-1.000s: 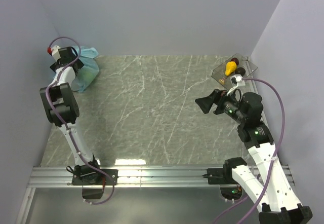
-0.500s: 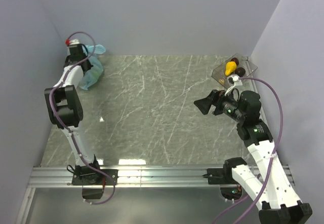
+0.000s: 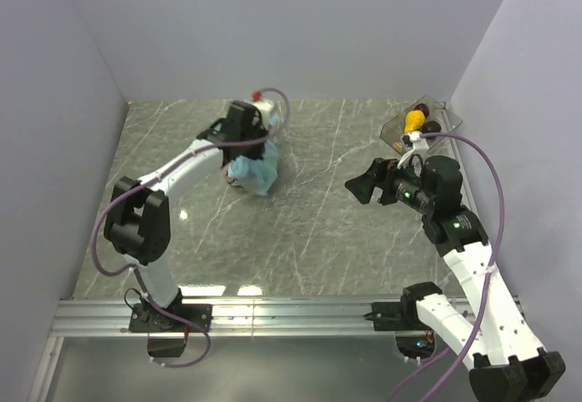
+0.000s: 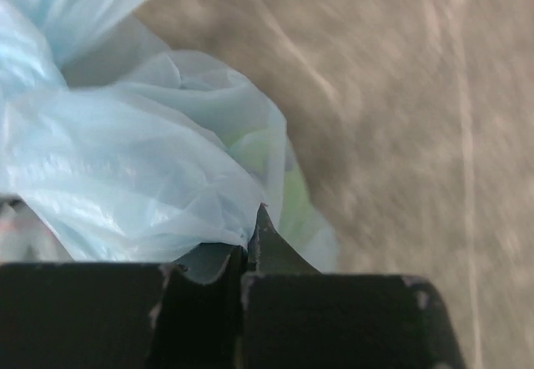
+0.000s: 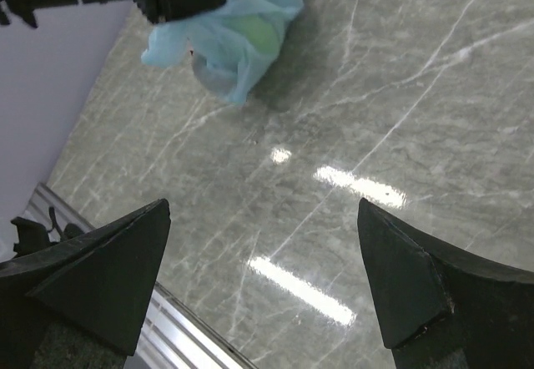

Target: Untie the knot of the plastic bag and take out the fruit

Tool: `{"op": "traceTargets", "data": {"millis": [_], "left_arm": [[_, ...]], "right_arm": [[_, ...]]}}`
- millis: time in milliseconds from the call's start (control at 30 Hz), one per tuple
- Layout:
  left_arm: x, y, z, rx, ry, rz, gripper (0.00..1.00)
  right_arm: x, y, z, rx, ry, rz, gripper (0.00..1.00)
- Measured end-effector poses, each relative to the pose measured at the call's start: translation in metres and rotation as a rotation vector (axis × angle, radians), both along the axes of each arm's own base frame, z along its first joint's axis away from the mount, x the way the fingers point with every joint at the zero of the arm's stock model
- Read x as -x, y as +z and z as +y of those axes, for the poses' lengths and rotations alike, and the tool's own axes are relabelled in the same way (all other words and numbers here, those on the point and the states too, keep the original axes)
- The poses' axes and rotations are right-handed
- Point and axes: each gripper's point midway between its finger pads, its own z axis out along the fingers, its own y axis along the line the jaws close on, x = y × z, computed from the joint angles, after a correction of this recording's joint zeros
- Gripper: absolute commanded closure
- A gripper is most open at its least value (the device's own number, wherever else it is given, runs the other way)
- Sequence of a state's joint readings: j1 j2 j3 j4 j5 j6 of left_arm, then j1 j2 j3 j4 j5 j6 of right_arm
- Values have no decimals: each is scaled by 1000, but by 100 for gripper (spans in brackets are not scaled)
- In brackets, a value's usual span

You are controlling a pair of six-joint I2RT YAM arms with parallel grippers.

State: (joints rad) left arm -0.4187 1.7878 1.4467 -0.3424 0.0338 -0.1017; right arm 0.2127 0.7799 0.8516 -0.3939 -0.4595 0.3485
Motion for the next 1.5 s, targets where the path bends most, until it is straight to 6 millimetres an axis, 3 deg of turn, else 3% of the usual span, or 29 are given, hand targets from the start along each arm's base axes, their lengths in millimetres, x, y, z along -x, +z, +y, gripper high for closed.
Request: {"op": "traceTargets", "data": {"millis": [67, 200, 300, 433, 467, 500, 567, 600, 667, 833, 900, 1200, 1367, 1500], "left_arm": [[35, -9, -28, -28, -109, 24, 94], [103, -25, -51, -83, -270, 74, 91], [141, -22, -32, -95, -294, 77, 90], [168, -3, 12, -106, -208, 2, 88], [171, 3, 23, -109, -170, -32, 82], [173, 8, 33, -117, -135, -61, 66], [175, 17, 46, -121, -83, -108, 51], [175, 21, 50, -115, -60, -123, 38], [172, 27, 51, -99, -38, -146, 30], [168, 32, 40, -71, -69, -145, 30], [166, 37, 31, -47, -98, -146, 30], [172, 57, -14, 76, -283, -101, 25], [180, 70, -19, 117, -326, -110, 25], [180, 69, -20, 125, -319, -99, 26]], "right_arm": [[0, -7, 4, 16, 7, 25, 0], [1, -14, 14, 34, 30, 47, 0], [1, -16, 20, 43, 47, 52, 0], [-2, -22, 36, 65, 84, 59, 0], [-4, -25, 40, 72, 95, 64, 0], [-5, -26, 46, 80, 110, 65, 0], [-12, -28, 56, 97, 131, 70, 0], [-16, -28, 61, 106, 143, 68, 0], [-24, -28, 71, 126, 164, 64, 0], [-49, -28, 96, 184, 230, 11, 0], [-56, -32, 105, 195, 264, -4, 7], [-69, -82, 140, 226, 431, 43, 16], [-72, -105, 150, 222, 475, 74, 21], [-73, -110, 154, 217, 496, 74, 24]]}}
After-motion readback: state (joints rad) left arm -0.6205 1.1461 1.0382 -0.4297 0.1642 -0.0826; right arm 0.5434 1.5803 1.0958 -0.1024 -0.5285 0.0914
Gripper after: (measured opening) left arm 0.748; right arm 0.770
